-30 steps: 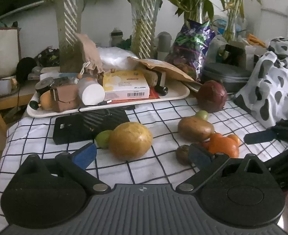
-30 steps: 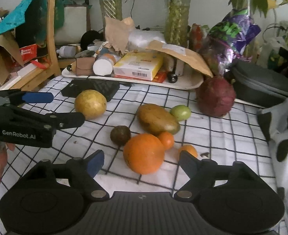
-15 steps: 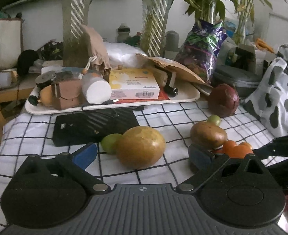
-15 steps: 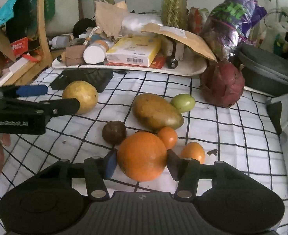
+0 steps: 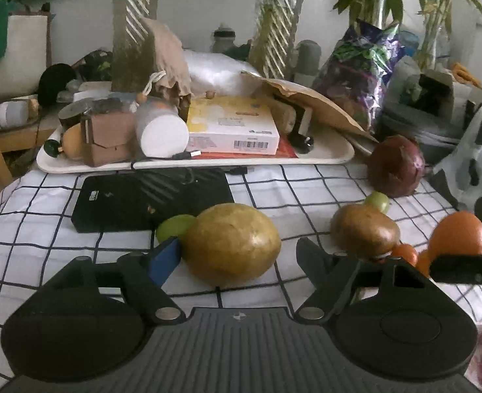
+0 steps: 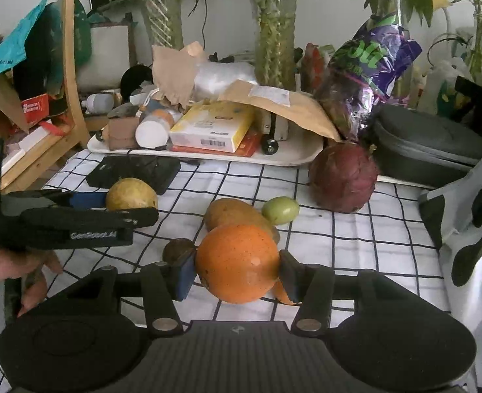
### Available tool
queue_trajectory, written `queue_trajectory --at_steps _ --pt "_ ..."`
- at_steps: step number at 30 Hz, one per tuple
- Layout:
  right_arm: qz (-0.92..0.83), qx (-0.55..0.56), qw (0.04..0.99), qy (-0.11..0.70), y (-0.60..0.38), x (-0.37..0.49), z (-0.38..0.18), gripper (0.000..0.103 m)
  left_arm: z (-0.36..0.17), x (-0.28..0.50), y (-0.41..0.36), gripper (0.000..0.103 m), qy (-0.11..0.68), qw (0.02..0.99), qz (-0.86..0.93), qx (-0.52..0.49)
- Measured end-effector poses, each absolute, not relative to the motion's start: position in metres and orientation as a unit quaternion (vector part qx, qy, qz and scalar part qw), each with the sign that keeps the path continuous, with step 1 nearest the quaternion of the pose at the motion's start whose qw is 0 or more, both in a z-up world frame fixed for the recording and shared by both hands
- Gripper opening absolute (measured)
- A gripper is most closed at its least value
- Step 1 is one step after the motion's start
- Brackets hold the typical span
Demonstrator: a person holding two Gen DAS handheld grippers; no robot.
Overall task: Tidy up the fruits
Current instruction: 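Grasp the large orange with the right gripper while the left gripper grasps the yellow round fruit, then carry both fruits onto the white floral plate and open both grippers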
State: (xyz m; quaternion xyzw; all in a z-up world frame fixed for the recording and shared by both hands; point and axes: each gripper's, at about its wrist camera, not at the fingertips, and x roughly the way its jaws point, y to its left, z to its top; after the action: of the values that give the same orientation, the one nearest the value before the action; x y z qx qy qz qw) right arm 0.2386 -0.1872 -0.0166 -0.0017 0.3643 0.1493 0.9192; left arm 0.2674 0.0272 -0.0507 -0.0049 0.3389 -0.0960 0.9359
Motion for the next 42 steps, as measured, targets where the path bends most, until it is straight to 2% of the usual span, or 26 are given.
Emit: queue_trajectory --at_steps 8,13,16,27,42 --pt "0.153 -0.002 0.919 0.364 -0.189 0.236 -0.017 0.055 -0.054 0.275 0.015 0.077 0.339 0.939 -0.047 0.031" --pt "0.156 -0.006 0.919 0.362 -0.186 0.234 -0.015 0.055 -0.053 0.273 0.015 0.065 0.337 0.939 -0.047 0.040" --pt "0.158 -0.008 0.919 0.360 -0.186 0.233 -0.014 0.055 -0.050 0.272 0.019 0.063 0.339 0.938 -0.064 0.021" --pt "0.154 0.002 0.925 0.348 -0.197 0.215 -0.002 0.055 -0.021 0.228 0.019 0.063 0.299 0.947 -0.120 0.000" --pt "0.119 0.038 0.921 0.368 -0.223 0.170 0.005 0.055 -0.018 0.142 -0.019 0.063 0.300 0.924 -0.226 0.074"
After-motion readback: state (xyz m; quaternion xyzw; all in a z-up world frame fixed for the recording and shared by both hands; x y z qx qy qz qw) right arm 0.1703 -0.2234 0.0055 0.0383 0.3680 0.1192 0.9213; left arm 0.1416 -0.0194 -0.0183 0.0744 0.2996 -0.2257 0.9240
